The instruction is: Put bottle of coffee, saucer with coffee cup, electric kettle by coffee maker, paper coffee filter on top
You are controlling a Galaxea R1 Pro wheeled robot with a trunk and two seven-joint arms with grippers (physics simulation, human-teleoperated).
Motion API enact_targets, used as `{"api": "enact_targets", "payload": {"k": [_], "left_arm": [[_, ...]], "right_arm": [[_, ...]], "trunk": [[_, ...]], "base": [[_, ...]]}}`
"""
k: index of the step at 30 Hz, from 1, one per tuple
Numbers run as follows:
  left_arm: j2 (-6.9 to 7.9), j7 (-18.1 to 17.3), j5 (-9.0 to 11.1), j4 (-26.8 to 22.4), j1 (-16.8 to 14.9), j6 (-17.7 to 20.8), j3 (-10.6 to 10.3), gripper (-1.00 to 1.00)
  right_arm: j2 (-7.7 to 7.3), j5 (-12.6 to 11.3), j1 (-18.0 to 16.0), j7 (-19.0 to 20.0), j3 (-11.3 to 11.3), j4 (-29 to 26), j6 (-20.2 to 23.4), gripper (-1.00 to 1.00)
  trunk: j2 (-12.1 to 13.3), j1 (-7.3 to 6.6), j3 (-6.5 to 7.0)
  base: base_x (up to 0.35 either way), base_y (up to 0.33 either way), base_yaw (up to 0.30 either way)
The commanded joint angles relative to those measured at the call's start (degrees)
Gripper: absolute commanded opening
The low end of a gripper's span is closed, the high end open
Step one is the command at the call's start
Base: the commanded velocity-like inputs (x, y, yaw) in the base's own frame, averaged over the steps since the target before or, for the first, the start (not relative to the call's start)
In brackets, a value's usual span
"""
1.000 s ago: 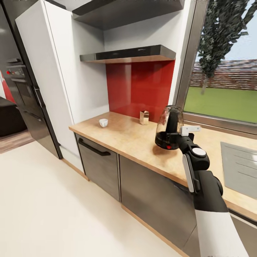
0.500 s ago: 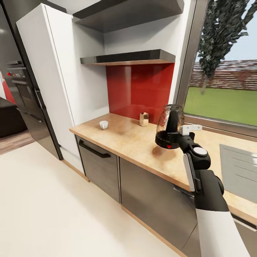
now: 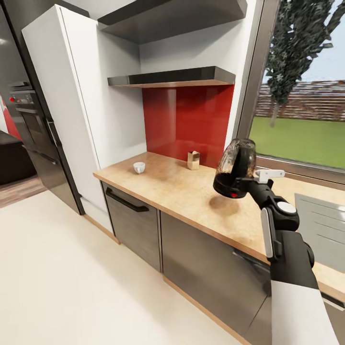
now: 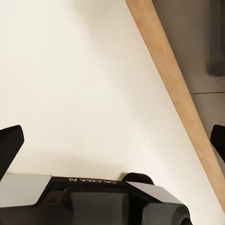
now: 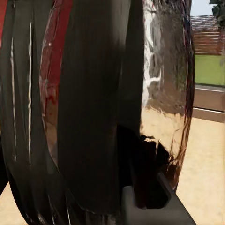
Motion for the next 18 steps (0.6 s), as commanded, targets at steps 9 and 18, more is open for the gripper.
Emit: {"api": "enact_targets", "payload": {"k": [9, 18], "left_arm": [[0.01, -0.1, 0.1, 0.1, 0.0, -0.4, -0.3, 1.00], [0.01, -0.1, 0.1, 0.1, 0.0, -0.4, -0.3, 1.00]], "right_arm": [[0.07, 0.5, 1.4, 6.9, -0.2, -0.1, -3.0, -1.00], [0.07, 0.5, 3.6, 7.7, -0.3, -0.1, -6.6, -1.00]], "trunk": [[0.0, 0.00, -0.06], [0.0, 0.00, -0.06]], "base": [[0.000, 0.000, 0.000], [0.000, 0.000, 0.000]]}}
